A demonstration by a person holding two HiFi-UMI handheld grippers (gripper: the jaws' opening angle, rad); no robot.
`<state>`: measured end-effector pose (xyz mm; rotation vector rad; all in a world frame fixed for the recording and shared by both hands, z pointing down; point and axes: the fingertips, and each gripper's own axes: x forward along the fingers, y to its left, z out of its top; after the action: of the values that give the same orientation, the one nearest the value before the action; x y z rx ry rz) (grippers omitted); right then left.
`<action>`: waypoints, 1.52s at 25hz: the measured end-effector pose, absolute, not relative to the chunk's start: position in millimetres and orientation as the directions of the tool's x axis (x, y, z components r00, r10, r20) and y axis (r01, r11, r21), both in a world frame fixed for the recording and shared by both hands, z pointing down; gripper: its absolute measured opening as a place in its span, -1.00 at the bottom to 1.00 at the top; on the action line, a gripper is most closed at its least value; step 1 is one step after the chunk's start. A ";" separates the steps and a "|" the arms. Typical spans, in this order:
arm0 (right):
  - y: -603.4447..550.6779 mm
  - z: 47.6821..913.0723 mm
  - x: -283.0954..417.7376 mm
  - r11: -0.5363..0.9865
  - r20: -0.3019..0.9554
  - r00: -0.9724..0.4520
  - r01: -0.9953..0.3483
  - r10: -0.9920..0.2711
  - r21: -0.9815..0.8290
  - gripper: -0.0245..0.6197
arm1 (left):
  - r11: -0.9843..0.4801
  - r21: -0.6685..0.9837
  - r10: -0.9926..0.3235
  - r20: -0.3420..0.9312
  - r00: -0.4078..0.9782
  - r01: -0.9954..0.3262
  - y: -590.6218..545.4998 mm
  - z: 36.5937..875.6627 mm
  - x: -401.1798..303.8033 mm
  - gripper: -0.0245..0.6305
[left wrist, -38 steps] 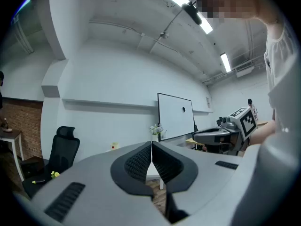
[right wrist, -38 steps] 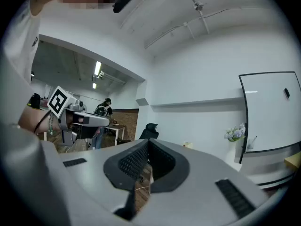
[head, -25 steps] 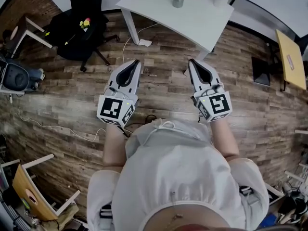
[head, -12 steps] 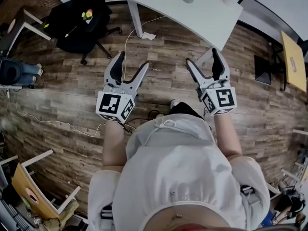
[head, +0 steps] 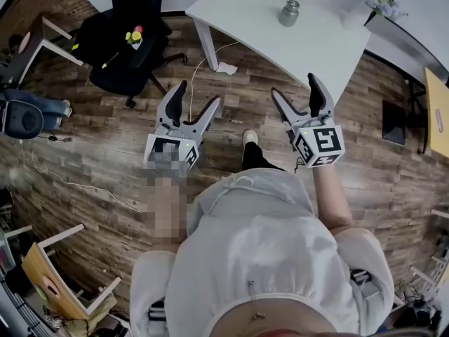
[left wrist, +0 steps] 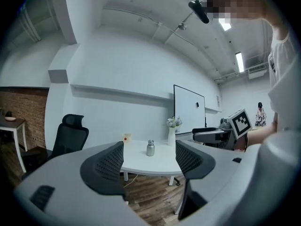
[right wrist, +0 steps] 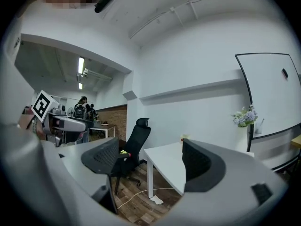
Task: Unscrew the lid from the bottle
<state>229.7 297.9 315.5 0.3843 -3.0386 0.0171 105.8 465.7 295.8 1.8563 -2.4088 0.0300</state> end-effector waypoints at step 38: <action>-85.3 434.2 35.0 0.865 0.594 -0.724 -0.493 -0.351 -0.090 0.22 | -0.622 0.141 -0.732 0.243 0.636 -0.770 -47.4 410.6 -54.3 0.16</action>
<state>35.0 -85.3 434.2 0.6110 -2.4530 0.3246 -54.3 -47.4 410.6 2.6264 -1.2256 0.2375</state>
